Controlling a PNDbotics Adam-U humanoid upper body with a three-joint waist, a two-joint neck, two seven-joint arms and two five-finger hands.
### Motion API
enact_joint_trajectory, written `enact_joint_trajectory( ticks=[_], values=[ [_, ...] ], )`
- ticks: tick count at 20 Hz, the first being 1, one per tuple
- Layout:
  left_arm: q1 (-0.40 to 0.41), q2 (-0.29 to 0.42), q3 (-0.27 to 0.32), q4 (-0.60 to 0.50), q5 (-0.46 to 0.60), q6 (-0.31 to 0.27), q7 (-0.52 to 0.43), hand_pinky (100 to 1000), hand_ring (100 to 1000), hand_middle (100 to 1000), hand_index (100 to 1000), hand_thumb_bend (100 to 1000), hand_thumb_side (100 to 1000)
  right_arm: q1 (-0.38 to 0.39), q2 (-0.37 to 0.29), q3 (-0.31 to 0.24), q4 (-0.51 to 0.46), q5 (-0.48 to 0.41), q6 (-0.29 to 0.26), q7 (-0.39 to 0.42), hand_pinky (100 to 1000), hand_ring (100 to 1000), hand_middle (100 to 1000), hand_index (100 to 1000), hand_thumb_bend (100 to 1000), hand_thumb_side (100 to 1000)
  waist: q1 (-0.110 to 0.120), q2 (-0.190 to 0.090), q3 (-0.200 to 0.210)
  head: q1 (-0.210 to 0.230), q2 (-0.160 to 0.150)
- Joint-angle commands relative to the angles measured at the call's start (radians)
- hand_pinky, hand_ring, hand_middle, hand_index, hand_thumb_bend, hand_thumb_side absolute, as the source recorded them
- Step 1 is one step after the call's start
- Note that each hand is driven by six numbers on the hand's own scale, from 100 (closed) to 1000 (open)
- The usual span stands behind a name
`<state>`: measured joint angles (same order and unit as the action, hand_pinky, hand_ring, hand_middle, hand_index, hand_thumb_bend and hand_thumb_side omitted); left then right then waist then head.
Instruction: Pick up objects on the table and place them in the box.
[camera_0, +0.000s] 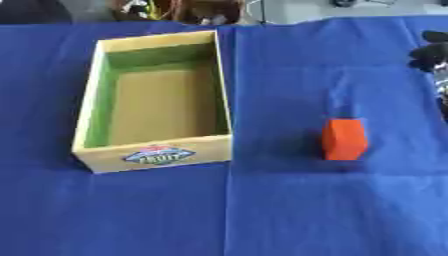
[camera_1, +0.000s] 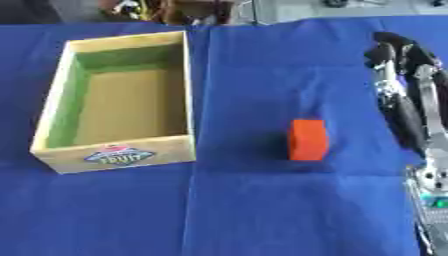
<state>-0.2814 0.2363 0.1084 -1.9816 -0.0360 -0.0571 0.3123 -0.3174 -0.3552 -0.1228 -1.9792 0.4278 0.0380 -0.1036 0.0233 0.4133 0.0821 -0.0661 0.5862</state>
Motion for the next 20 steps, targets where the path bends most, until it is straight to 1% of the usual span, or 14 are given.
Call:
enact_joint_trajectory(
  ticks=[1,4,5,7,8,9,11,14,16,17,18,19,20],
  values=[
    [-0.002,0.009,0.003,-0.018,0.003,-0.002,0.003,642,693,728,794,100,996,-0.010,-0.008,-0.003,-0.021,-0.010,-0.001,0.003,750,688,657,857,100,1000,-0.002,-0.021,0.002,-0.003,-0.013],
    [-0.002,0.008,0.003,-0.018,0.004,-0.002,0.002,642,693,728,793,100,996,-0.015,-0.024,-0.003,-0.021,0.005,0.000,0.008,757,709,686,860,100,1000,-0.003,-0.020,0.002,-0.003,-0.013],
    [-0.002,0.008,0.002,-0.018,0.004,-0.002,0.002,642,693,728,793,100,995,-0.023,-0.047,-0.002,-0.021,0.027,-0.001,0.016,761,716,695,863,100,1000,-0.003,-0.020,0.003,-0.002,-0.013],
    [-0.001,0.010,0.002,-0.018,0.004,-0.001,0.001,641,693,728,793,100,995,-0.053,-0.127,0.013,-0.021,0.103,-0.011,0.065,789,767,754,878,100,1000,-0.005,-0.022,0.005,-0.001,-0.008],
    [-0.001,0.011,0.001,-0.018,0.004,-0.001,0.001,641,693,728,793,100,995,-0.072,-0.174,0.026,-0.021,0.151,-0.020,0.107,796,776,751,872,100,1000,-0.006,-0.024,0.005,-0.002,-0.006],
    [0.000,0.013,-0.001,-0.018,0.004,0.000,-0.001,641,693,728,793,100,995,-0.093,-0.234,0.047,-0.021,0.199,-0.031,0.167,801,781,751,865,100,1000,-0.007,-0.026,0.006,-0.003,-0.004],
    [0.002,0.014,-0.003,-0.018,0.005,0.002,-0.003,641,694,728,793,100,995,-0.128,-0.325,0.078,-0.021,0.267,-0.049,0.284,808,791,750,856,100,1000,-0.008,-0.028,0.007,-0.004,-0.001],
    [0.004,0.016,-0.005,-0.018,0.006,0.003,-0.005,641,694,728,792,100,994,-0.165,-0.449,0.124,-0.018,0.325,-0.072,0.415,819,799,755,853,100,1000,-0.010,-0.030,0.009,-0.008,0.001],
    [0.003,0.016,-0.007,-0.018,0.007,0.003,-0.007,641,694,728,792,100,993,-0.180,-0.503,0.148,-0.011,0.337,-0.084,0.469,822,799,749,852,102,1000,-0.010,-0.031,0.009,-0.009,0.000],
    [0.003,0.017,-0.008,-0.018,0.007,0.003,-0.009,641,694,728,792,100,993,-0.187,-0.533,0.163,-0.005,0.337,-0.090,0.491,825,800,743,848,134,1000,-0.011,-0.031,0.011,-0.010,0.000],
    [0.003,0.018,-0.009,-0.018,0.008,0.003,-0.010,641,694,728,792,100,993,-0.193,-0.558,0.176,0.002,0.334,-0.094,0.509,834,808,741,845,201,1000,-0.011,-0.031,0.011,-0.012,-0.001],
    [0.003,0.018,-0.010,-0.018,0.008,0.004,-0.011,641,694,728,792,100,993,-0.200,-0.581,0.189,0.011,0.328,-0.096,0.527,841,815,742,845,243,1000,-0.012,-0.031,0.013,-0.013,-0.002],
    [0.002,0.018,-0.011,-0.018,0.009,0.004,-0.012,640,694,728,792,100,993,-0.204,-0.598,0.201,0.020,0.320,-0.099,0.546,851,826,743,856,341,1000,-0.012,-0.031,0.014,-0.015,-0.003]
  ],
)
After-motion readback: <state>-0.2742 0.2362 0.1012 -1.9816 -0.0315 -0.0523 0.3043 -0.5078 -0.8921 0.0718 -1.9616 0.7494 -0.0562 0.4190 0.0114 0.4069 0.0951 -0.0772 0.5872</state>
